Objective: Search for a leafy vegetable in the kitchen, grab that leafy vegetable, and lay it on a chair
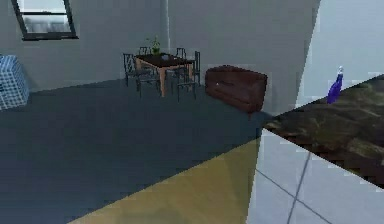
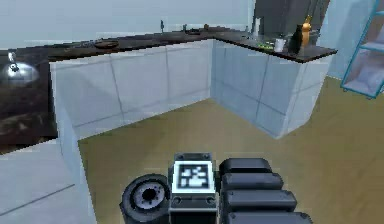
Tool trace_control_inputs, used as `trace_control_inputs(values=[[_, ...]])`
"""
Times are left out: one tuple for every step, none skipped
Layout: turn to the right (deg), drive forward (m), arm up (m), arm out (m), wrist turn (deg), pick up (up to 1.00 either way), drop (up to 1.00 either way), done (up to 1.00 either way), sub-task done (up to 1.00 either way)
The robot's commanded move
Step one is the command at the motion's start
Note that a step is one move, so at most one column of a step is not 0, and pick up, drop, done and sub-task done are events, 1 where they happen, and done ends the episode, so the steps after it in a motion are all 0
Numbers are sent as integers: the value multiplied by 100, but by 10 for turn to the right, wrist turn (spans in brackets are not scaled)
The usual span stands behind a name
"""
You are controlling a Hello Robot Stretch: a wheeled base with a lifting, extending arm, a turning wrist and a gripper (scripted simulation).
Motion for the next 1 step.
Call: trace_control_inputs(values=[[0, 50, 0, 0, 0, 0, 0, 0, 0]])
